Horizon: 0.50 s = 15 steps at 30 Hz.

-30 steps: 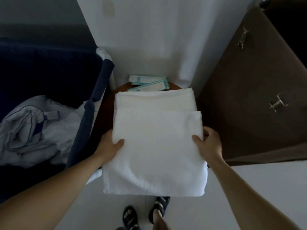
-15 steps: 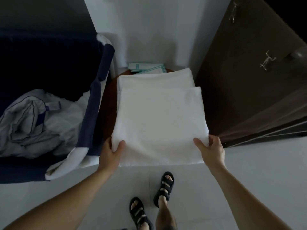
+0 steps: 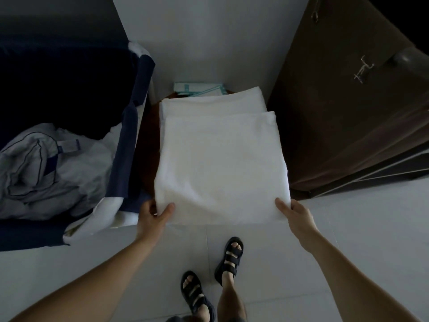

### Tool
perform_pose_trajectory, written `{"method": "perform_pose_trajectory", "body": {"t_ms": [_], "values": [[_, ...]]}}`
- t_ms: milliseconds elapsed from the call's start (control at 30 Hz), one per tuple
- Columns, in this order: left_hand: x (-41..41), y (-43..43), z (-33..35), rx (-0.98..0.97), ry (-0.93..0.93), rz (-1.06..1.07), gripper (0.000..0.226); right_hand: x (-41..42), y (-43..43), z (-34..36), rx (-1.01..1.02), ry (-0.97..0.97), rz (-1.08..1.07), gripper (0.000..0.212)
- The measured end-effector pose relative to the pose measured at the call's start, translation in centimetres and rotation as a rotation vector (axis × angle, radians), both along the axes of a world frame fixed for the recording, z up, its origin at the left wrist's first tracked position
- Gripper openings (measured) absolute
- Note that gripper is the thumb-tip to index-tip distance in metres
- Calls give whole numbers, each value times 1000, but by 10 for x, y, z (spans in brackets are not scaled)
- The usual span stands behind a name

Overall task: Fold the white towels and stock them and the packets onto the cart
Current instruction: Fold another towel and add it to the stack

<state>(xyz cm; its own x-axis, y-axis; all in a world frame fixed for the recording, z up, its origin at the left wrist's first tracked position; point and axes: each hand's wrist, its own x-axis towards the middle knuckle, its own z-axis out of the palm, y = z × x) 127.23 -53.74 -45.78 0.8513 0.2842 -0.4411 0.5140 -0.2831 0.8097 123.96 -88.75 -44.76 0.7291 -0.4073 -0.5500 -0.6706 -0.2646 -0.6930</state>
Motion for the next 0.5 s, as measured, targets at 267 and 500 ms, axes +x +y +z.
{"method": "perform_pose_trajectory", "body": {"t_ms": [267, 500], "values": [[11, 27, -5, -46, 210, -217, 33, 2, 4, 1, -294, 57, 39, 50], [19, 30, 4, -228, 367, -173, 51, 2, 9, 0, -192, 62, -18, 42]]}}
